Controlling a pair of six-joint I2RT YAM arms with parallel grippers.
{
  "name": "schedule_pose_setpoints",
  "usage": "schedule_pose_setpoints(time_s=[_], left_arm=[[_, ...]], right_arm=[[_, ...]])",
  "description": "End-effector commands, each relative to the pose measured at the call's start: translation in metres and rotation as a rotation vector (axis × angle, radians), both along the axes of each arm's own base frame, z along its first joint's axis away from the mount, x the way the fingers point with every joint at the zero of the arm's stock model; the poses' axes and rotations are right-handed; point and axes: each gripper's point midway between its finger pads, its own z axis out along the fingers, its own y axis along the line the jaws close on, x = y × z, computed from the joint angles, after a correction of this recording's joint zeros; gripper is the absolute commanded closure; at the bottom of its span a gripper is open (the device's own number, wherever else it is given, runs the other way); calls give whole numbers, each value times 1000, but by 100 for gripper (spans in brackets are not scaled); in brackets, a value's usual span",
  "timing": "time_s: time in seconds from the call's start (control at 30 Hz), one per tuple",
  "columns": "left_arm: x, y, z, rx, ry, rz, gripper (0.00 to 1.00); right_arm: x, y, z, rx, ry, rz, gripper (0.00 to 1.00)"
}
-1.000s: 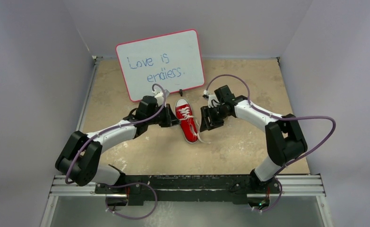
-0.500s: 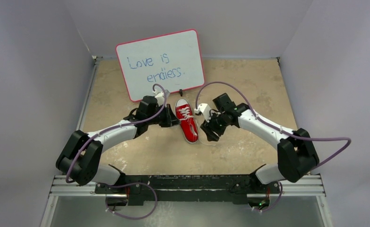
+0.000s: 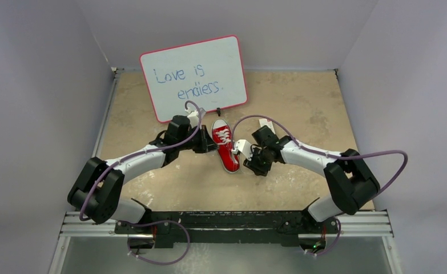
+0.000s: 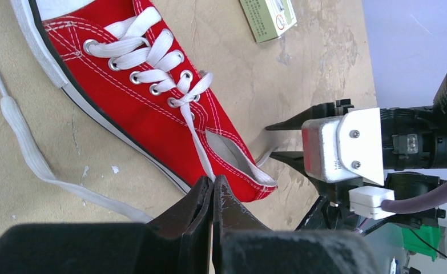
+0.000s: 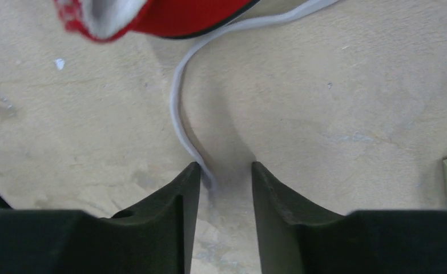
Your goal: Tie the shoes
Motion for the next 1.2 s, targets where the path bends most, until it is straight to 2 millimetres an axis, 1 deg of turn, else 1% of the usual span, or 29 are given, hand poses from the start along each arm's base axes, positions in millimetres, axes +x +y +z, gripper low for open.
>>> schedule_pose_setpoints(time_s=[0.0,0.03,0.07,0.1,0.13,0.23,0.27,0.3,0.4,0.47,0.53,0.57,0.63,0.7,0.73,0.8,0.87,0.9,0.93,1.0,1.03,1.1,1.17], left_arm=[[3,-8,17,-51,-66,-26,100],[3,-8,17,-52,-68,-25,100],[3,-7,17,-51,-70,-24,100],[3,-6,18,-50,-75,-21,100],[2,-6,18,-52,-81,-23,100],[1,-5,21,-53,-113,-31,100],[2,-4,22,-56,-130,-31,100],[2,-5,24,-65,-149,-32,100],[7,-8,25,-79,-172,-32,100],[9,-9,20,-70,-156,-27,100],[8,-12,19,-72,-148,-26,100],[8,-12,20,-73,-149,-24,100],[6,-12,20,-72,-146,-18,100],[5,-12,23,-79,-138,-12,100],[5,-13,24,-87,-133,-11,100],[4,-13,25,-95,-122,0,100],[3,-12,24,-102,-120,12,100],[4,-11,22,-101,-119,21,100],[4,-10,22,-101,-124,25,100],[7,-10,22,-101,-140,28,100],[9,-10,22,-98,-149,30,100],[13,-12,20,-101,-162,33,100],[15,-15,18,-111,-165,25,100]], right_arm=[[10,3,-14,-25,-52,-4,68],[11,4,-14,-28,-56,-8,79],[12,5,-11,-24,-63,-10,95],[12,8,-5,-3,-65,-14,100],[10,13,2,31,-51,-35,100],[21,27,32,156,-90,-163,100],[25,33,40,205,-83,-228,100],[30,38,46,252,-58,-335,100],[49,45,53,325,-10,-507,100],[62,52,54,362,12,-583,100],[75,58,51,353,-1,-555,100],[80,65,47,355,2,-528,100],[77,84,48,397,20,-402,100],[64,106,57,456,52,-288,100],[59,113,62,484,72,-259,100],[45,122,68,539,151,-271,100],[33,128,80,614,214,-300,100],[26,128,85,640,247,-324,100],[27,126,91,654,256,-377,100],[35,114,102,660,236,-469,100],[40,105,108,652,221,-514,100],[58,85,126,678,189,-636,100],[80,59,138,695,183,-823,100]])
